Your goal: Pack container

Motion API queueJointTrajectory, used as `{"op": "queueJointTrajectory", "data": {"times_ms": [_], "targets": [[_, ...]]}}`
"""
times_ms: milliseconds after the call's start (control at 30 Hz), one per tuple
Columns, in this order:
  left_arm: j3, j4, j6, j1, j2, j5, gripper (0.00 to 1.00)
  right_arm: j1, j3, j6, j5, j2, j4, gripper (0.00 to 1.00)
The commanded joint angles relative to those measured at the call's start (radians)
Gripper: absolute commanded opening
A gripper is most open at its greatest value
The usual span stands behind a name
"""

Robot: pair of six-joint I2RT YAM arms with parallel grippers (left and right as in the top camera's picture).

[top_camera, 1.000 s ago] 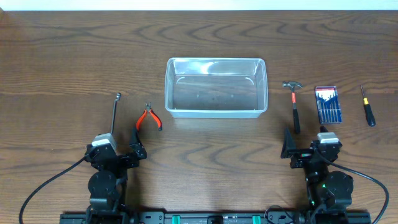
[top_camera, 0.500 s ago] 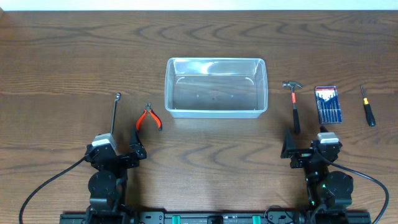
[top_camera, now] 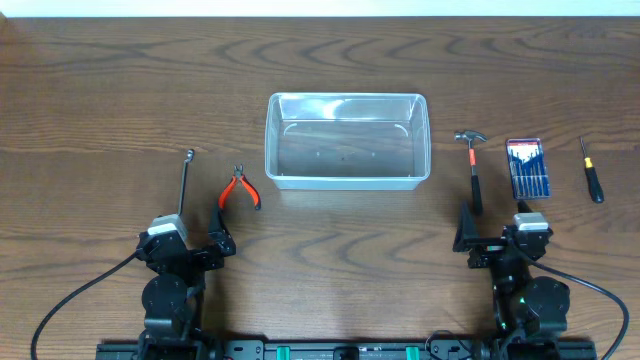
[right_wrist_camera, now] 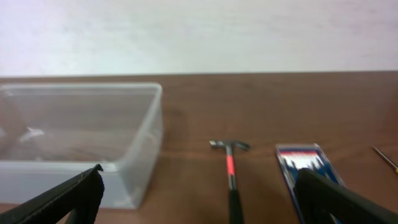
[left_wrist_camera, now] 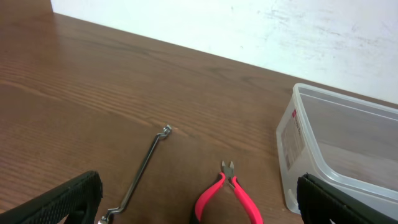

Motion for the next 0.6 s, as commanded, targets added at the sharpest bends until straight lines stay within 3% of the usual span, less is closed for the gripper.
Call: {"op": "queueJointTrajectory", "data": {"times_ms": [0,233,400,567], "targets": [[-0.026,-0.008,0.014,-0.005,-0.006,-0.008,0.98,-0.007,0.003,0.04,-0.122,-0.01,0.035,0.99],[-0.026,-0.008,0.014,-0.005,-0.006,-0.008,0.98,-0.012,0.117,0.023,-0.101,0.051,-0.034,0.99],[-0.026,-0.008,0.014,-0.005,-0.006,-0.008,0.98,-0.035,0.411,-0.104,0.072,0.306,-0.281,0.99],[-0.026,-0.008,0.014,-0.005,-0.006,-0.008,0.98,-0.061,0.831,-0.253,0.096,0.682,-0.575,0.99]]}}
